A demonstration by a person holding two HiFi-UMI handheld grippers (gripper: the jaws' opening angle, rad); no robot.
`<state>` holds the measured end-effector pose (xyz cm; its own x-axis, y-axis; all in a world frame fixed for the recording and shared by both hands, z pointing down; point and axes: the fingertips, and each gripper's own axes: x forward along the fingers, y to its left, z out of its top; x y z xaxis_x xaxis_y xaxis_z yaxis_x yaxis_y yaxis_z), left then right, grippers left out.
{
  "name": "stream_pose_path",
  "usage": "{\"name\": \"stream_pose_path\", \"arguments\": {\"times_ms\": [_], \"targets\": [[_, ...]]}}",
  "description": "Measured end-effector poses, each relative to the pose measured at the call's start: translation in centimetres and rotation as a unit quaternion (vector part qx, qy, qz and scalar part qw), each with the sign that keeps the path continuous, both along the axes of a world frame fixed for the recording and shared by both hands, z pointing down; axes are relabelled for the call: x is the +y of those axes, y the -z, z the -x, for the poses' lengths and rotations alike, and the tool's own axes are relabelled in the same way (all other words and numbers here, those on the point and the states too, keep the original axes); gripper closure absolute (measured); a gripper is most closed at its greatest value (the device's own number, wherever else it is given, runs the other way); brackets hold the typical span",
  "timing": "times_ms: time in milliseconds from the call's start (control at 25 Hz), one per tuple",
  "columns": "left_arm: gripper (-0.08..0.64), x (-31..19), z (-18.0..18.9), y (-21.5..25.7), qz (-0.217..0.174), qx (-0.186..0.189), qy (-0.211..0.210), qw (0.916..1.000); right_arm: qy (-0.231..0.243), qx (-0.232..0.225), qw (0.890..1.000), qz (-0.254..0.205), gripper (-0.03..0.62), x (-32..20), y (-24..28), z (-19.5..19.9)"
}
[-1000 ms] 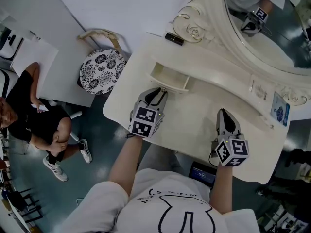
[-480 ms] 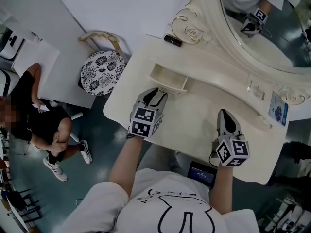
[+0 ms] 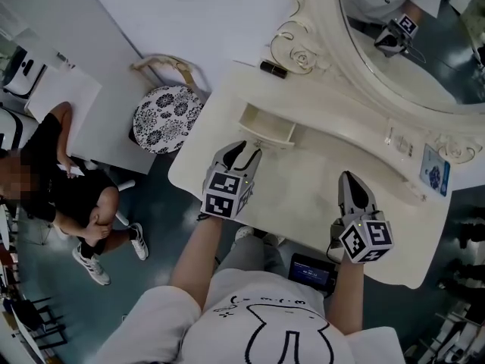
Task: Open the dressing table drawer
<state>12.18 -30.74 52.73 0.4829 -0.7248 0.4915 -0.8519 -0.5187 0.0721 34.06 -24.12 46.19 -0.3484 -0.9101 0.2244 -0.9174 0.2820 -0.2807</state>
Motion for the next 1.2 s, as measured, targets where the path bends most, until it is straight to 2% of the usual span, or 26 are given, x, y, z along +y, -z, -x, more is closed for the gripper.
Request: {"name": "stream_pose_path", "arguments": {"times_ms": [120, 600, 1000, 1200], "targets": [[0.380, 0.3, 0.3, 0.6, -0.006, 0.003, -0.001, 1.0000, 0.001, -0.006, 1.000, -0.014, 0.580, 0.2, 1.1, 0.5], [0.380, 3.0, 2.1, 3.7, -0.034, 0.029, -0.030, 0.9986, -0.004, 0.019, 0.999, -0.039, 0.580, 3.7, 4.5, 3.7], [0.380, 6.9, 4.9, 7.6, -0.067, 0.048, -0.066, 0.9944, -0.026, 0.026, 0.998, -0.051, 0.578, 8.1, 7.6, 7.4], [0.407, 8.6, 6.4, 9.4, -0.080, 0.058, -0.077, 0.9921, -0.031, 0.034, 0.997, -0.060, 0.578, 9.8, 9.1, 9.3]]}}
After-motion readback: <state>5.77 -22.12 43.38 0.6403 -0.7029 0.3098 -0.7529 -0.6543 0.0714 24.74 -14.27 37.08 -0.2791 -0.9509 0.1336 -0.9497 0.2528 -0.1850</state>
